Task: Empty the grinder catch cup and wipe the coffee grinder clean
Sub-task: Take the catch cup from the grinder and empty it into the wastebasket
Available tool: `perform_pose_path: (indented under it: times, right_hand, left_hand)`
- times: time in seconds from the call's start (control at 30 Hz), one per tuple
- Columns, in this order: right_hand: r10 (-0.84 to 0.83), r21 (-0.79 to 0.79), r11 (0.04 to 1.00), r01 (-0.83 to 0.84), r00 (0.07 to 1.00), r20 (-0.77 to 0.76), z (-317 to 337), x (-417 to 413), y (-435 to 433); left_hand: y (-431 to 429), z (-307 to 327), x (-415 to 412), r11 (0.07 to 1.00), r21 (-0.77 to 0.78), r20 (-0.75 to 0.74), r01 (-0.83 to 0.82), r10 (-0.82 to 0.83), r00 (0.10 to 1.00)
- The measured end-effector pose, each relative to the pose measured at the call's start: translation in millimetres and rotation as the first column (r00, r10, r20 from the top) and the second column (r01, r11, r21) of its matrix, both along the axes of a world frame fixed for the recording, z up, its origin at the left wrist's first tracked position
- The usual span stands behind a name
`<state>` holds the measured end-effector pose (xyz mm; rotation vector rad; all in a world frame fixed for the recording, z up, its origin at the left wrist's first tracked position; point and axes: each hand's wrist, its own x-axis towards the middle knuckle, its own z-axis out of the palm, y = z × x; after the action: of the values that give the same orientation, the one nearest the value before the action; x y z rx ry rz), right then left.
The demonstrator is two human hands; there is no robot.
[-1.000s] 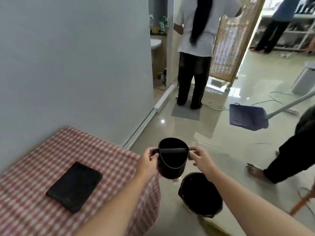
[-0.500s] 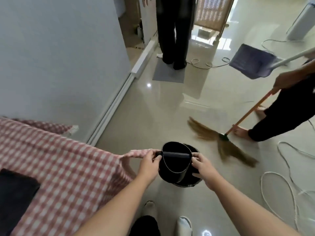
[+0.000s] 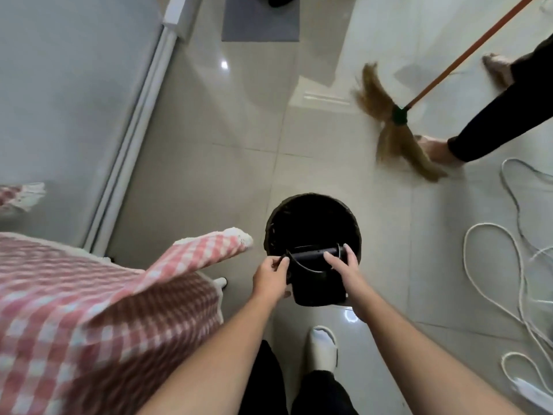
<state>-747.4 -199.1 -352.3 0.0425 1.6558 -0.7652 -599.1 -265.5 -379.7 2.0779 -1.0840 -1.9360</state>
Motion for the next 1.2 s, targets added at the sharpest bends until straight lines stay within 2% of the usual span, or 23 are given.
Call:
perform_pose_path:
  times: [0.17,0.43,0.53,0.67,0.77,0.97,1.1,1.2]
  right_hand:
    - [0.175,0.132,0.978,-0.161,0.979,-0.102,-40,-16,-16]
    - [0.299,0.295,0.919,-0.26,0.95,-0.093,-79,-35,-39]
    - [0.307,0.3,0.915,-0.271,0.948,-0.079,-83,-37,-39]
    - [0.238,0.283,0.935,-0.215,0.97,-0.05,-79,-34,-38]
    - [0.213,0.229,0.953,-0.199,0.976,-0.038,-73,-32,-38]
    - [0.185,0.141,0.975,-0.173,0.979,-0.081,-68,-28,-35]
    - [0.167,0.122,0.981,-0.154,0.98,-0.111,-67,-30,-32]
    - [0.189,0.171,0.97,-0.171,0.977,-0.098,-67,-27,-30]
  left_hand:
    - [-5,-34,-20,0.994,0.102,0.063,-0.024,0.018,0.998]
    - [-22,-67,-47,0.977,0.2,0.103,-0.068,0.048,0.993]
    - [-23,-70,-48,0.976,0.204,0.125,-0.081,0.056,0.99]
    - [-26,-65,-45,0.978,0.188,0.143,-0.088,0.062,0.988]
    - [-32,-62,-42,0.978,0.178,0.149,-0.109,0.082,0.985]
    - [-31,-44,-53,0.954,0.285,-0.022,-0.089,0.099,0.995]
    - [-25,-37,-59,0.957,0.29,-0.074,-0.007,0.03,0.997]
    - [-18,-38,-65,0.964,0.252,-0.016,0.083,-0.082,0.997]
